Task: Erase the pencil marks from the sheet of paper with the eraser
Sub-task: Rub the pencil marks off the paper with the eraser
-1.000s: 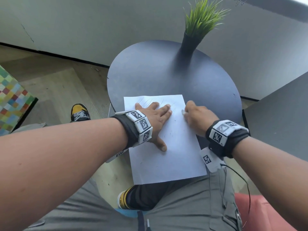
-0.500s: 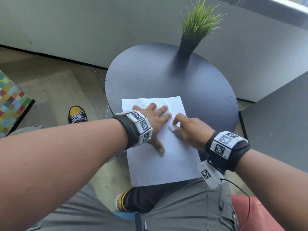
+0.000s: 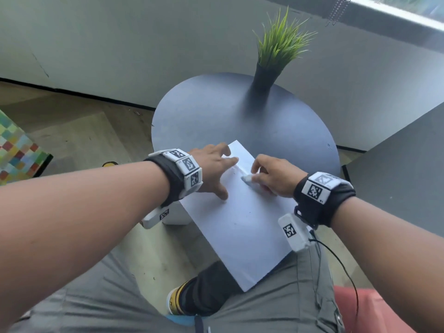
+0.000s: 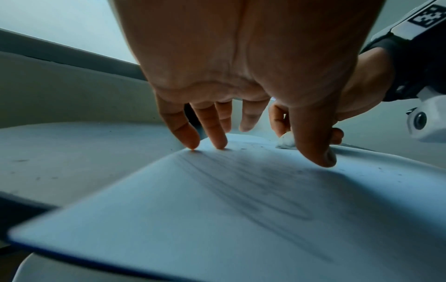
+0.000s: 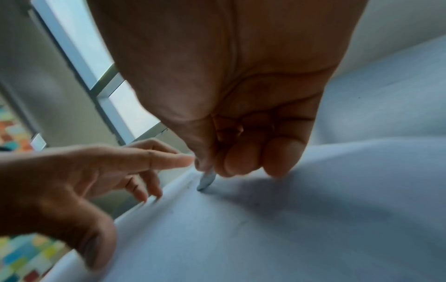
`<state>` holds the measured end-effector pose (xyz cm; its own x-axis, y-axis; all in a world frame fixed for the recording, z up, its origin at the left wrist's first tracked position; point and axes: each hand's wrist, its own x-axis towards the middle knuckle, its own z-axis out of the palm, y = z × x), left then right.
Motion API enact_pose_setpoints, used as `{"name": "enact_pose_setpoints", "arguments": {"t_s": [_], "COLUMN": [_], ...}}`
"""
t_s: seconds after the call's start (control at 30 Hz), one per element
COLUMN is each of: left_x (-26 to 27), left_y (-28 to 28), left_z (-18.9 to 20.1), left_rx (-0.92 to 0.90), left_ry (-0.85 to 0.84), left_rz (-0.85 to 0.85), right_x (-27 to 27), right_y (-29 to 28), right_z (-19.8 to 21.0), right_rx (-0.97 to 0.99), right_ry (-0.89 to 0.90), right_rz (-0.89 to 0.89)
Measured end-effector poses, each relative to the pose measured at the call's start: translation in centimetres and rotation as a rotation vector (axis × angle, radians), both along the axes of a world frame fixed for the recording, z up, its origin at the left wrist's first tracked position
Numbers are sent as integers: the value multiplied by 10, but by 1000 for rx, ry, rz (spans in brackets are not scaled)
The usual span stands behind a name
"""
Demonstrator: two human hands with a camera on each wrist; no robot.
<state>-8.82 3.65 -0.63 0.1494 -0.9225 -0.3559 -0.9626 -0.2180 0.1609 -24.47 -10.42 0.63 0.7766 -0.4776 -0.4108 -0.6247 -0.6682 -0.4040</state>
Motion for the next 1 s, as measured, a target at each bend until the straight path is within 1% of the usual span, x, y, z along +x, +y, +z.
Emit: {"name": "enact_pose_setpoints", "arguments": {"t_s": [0.07, 0.13, 0.2, 0.3, 0.4, 0.5, 0.57, 0.63, 0.7, 0.73, 0.77, 0.83, 0.87, 0.9, 0.93, 1.0], "left_x": [3, 5, 7, 12, 18, 23, 24, 25, 26, 26, 26, 25, 25, 25, 26, 25], "left_y": [-6, -12, -18, -22, -26, -30, -31, -31, -31, -31, -31, -32, -32, -32, -31, -31], "left_z": [1, 0, 0, -1, -4, -6, -6, -6, -5, -4, -3, -2, -3, -3, -2, 1], "left_rx": [10, 36, 55, 69, 139, 184, 206, 222, 232, 238, 244, 247, 247, 249, 253, 264], "left_ry": [21, 16, -4, -91, -78, -56, -41, -19, -10, -14, -20, -35, -41, -43, -44, -43], "left_rz": [-7, -15, -18, -46, -82, -77, -59, -44, -42, -44, -48, -60, -63, -63, -61, -55], "right_x": [9, 20, 28, 33, 36, 43, 43, 38, 31, 31, 34, 38, 38, 36, 35, 33], "right_y": [-5, -9, -12, -12, -12, -22, -23, -15, -5, -4, -7, -18, -20, -19, -15, -6], "right_z": [1, -1, -6, -12, -15, -17, -19, -19, -15, -12, -11, -13, -15, -15, -16, -12], "right_rx": [67, 74, 35, 3, -5, -111, -132, -106, -46, -36, -60, -134, -168, -170, -138, -33], "right_ry": [-74, -112, -92, -19, 14, -33, -71, -84, -32, -12, -20, -107, -145, -154, -131, -12], "right_rz": [-30, -56, -58, 45, 127, 65, 55, 172, 341, 376, 356, 203, 156, 182, 260, 421]}}
